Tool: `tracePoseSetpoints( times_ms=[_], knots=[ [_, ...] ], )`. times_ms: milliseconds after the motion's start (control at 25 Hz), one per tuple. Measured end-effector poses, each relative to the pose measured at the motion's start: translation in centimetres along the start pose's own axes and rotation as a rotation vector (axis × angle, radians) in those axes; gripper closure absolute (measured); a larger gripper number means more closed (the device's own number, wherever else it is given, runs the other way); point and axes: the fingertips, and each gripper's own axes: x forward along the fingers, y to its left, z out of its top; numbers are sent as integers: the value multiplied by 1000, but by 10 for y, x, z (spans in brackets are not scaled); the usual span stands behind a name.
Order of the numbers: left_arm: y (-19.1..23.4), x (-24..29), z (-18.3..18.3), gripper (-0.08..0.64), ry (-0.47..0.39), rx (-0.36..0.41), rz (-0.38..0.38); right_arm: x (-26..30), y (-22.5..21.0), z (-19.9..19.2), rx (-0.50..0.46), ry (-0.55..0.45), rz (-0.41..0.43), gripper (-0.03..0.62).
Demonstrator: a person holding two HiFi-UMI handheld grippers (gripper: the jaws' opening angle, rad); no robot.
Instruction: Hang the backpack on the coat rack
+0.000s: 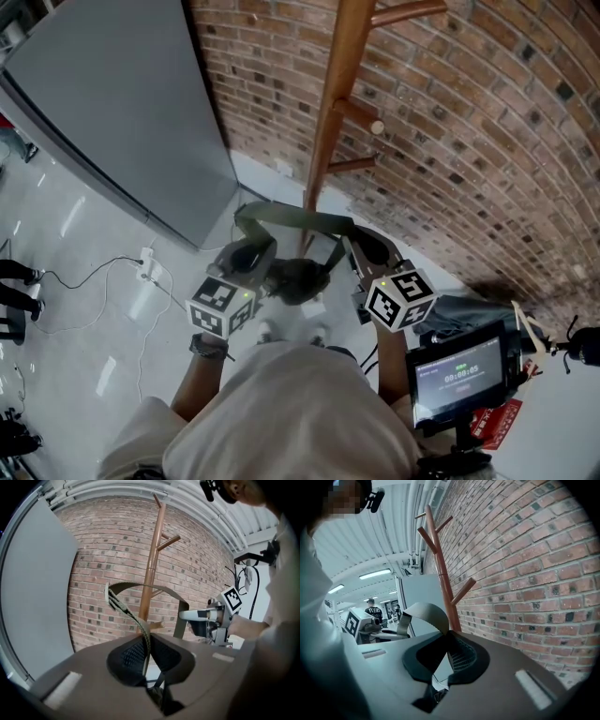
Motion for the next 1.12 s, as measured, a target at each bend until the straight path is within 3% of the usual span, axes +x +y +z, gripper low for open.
tracePoseSetpoints(
  times_ms=[1120],
  knots=[
    [8,31,-51,546,137,-26,-16,23,-30,-47,90,89,-7,584]
  ],
)
